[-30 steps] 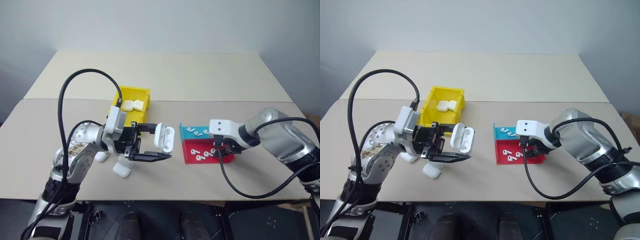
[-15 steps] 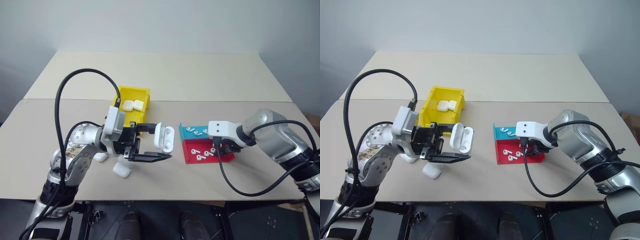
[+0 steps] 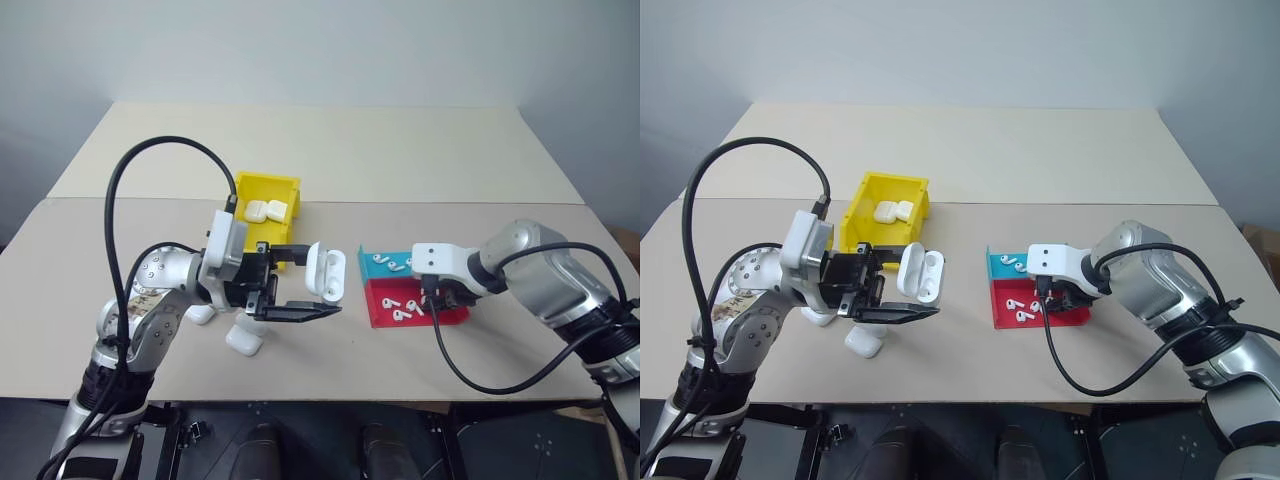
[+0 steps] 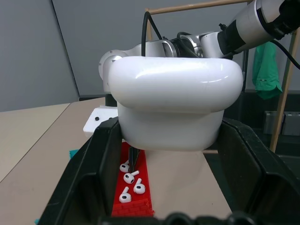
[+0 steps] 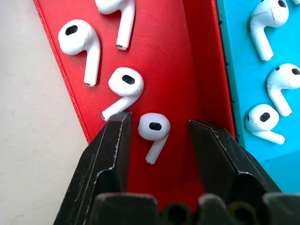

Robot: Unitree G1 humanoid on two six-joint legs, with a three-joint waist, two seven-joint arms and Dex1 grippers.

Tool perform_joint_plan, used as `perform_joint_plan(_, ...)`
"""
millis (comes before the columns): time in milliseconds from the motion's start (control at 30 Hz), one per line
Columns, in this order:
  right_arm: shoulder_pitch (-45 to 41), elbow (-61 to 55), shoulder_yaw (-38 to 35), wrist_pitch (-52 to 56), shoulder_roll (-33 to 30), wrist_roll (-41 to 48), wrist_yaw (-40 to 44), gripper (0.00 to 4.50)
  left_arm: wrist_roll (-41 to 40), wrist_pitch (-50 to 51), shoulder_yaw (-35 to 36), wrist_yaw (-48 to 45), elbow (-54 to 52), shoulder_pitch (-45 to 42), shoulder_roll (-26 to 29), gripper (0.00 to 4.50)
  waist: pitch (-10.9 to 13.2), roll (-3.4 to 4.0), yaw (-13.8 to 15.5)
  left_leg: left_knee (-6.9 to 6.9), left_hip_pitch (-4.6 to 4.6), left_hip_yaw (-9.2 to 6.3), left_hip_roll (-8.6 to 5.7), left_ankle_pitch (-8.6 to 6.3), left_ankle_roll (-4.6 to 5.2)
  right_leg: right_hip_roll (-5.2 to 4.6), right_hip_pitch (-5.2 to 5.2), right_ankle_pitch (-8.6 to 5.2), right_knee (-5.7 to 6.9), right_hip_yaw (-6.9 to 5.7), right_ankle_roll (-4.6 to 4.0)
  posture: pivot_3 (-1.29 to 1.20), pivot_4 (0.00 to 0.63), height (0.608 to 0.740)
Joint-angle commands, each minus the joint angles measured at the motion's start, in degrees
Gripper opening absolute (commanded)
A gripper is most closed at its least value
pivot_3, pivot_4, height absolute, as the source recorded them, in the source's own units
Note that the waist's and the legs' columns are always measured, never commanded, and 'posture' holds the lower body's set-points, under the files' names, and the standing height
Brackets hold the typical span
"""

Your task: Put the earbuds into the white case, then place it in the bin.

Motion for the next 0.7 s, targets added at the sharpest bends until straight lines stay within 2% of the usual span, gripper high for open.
perform_joint_plan(33,0.9,-1.0,-1.0,-0.6,-0.5,-1.4,0.1,1.98,-0.7,0.0,1.1,0.3,-2.2,0.2,0.5,2.77,0.0,0.0,0.0,0.0,0.01,0.0,0.0,0.0,0.0,0.0,0.01,0.0,0.0,0.0,0.0,0.0,0.15,0.74)
perform_joint_plan(167,1.2,-1.1,-1.1,-0.8,-0.5,-2.1,0.3,0.77,-0.8,0.1,1.2,0.4,-2.3,0.1,0.5,2.77,0.0,0.0,0.0,0.0,0.03,0.0,0.0,0.0,0.0,0.0,0.03,0.0,0.01,0.0,0.0,0.0,0.15,0.74)
perform_joint_plan(200,1.2,-1.2,-1.3,-0.4,-0.3,-2.1,0.2,0.65,-0.8,0.1,1.2,0.5,-2.3,0.1,0.5,2.77,0.0,0.01,0.0,0.0,0.04,0.0,0.0,0.0,0.0,0.0,0.04,0.0,0.01,0.0,0.0,0.0,0.15,0.74)
perform_joint_plan(400,1.2,-3.4,-5.4,4.1,0.0,0.9,0.1,0.65,-0.8,0.2,1.2,0.2,-2.1,0.0,0.3,2.77,0.0,0.01,0.0,0.0,0.03,0.0,0.0,0.0,0.0,0.0,0.02,0.0,0.01,0.0,0.0,0.0,0.15,0.74)
perform_joint_plan(533,2.9,-10.3,-16.7,13.3,-1.9,9.1,0.7,0.65,-2.6,1.5,1.2,-0.6,-0.9,-1.5,-0.2,2.77,0.0,0.01,0.2,0.0,-0.03,0.0,0.0,0.0,0.0,0.0,-0.03,0.0,0.02,0.0,0.0,0.0,0.15,0.74)
perform_joint_plan(633,4.9,-17.0,-31.7,22.2,-0.6,19.1,0.3,0.65,-3.3,2.1,1.0,-0.5,-0.1,-2.9,-1.1,2.77,0.0,0.01,0.5,0.0,-0.04,-0.05,0.0,0.0,0.0,0.0,0.0,0.0,0.01,-0.03,0.0,0.0,0.15,0.74)
perform_joint_plan(700,6.9,-22.1,-42.1,22.7,4.1,24.3,-2.7,0.65,-3.4,2.9,0.9,-0.1,0.6,-3.9,-1.4,2.77,0.0,-0.04,0.5,0.0,-0.01,-0.07,0.0,0.0,0.0,0.0,0.04,0.0,0.01,-0.04,0.0,0.0,0.15,0.74)
